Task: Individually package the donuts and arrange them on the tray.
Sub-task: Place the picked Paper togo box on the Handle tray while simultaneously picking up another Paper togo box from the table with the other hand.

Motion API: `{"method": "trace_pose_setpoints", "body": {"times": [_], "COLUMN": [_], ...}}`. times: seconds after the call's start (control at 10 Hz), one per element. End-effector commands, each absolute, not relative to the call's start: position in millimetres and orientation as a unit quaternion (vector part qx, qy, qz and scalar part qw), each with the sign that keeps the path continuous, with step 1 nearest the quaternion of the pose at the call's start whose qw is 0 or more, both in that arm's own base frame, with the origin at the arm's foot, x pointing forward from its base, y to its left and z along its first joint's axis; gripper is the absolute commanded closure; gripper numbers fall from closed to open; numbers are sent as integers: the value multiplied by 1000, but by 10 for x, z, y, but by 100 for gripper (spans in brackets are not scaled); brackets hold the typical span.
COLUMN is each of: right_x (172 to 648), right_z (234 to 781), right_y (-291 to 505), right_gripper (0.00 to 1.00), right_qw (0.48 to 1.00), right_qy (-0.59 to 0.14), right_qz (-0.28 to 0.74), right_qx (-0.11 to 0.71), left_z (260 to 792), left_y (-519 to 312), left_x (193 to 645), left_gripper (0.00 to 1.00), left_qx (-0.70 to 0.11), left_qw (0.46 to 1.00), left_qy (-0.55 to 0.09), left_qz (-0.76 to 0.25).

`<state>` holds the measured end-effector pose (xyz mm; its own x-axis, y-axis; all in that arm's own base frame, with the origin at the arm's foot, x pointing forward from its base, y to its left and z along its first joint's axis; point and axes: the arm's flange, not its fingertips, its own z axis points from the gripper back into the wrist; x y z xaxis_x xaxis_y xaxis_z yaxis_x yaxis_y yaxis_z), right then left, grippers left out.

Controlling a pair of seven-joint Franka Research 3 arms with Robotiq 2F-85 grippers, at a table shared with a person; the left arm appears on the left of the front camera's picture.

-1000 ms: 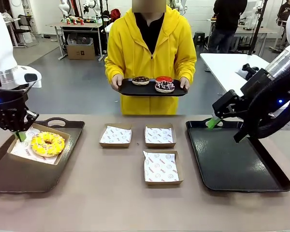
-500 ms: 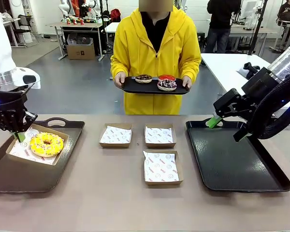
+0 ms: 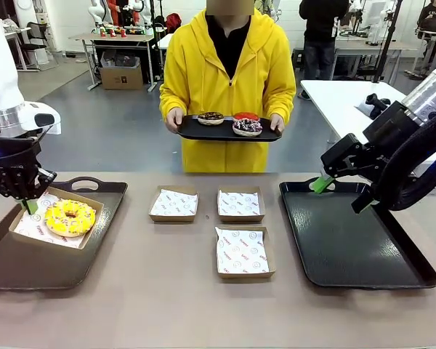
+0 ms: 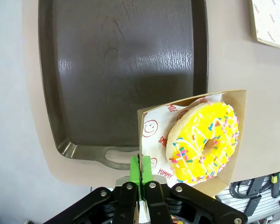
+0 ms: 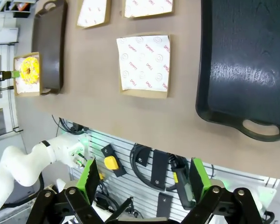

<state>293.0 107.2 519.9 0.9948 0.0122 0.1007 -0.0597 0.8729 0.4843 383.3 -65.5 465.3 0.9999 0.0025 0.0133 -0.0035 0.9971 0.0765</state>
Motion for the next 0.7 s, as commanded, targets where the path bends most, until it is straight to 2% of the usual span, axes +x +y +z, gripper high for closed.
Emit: {"method": "trace_pose_setpoints", "body": {"times": [0.0, 0.3, 0.6], "right_x": [3079, 3508, 3607], "right_z": [5220, 5095, 4691], "right_y": [1450, 2116, 2548], "right_gripper": [0, 0, 0], "right_qw": [986, 998, 996], "right_qy": [-55, -52, -84], "right_qz": [7, 10, 21], "right_qx": [157, 43, -2], "left_z": [4455, 4216, 4005], "left_y": [-497, -323, -294], "left_x": [3906, 3790, 3710], "left_gripper": [99, 99, 99], "left_qx": [49, 48, 43], "left_qw": [999, 999, 999], "left_qy": [0, -5, -4], "left_qz": [13, 3, 4]}}
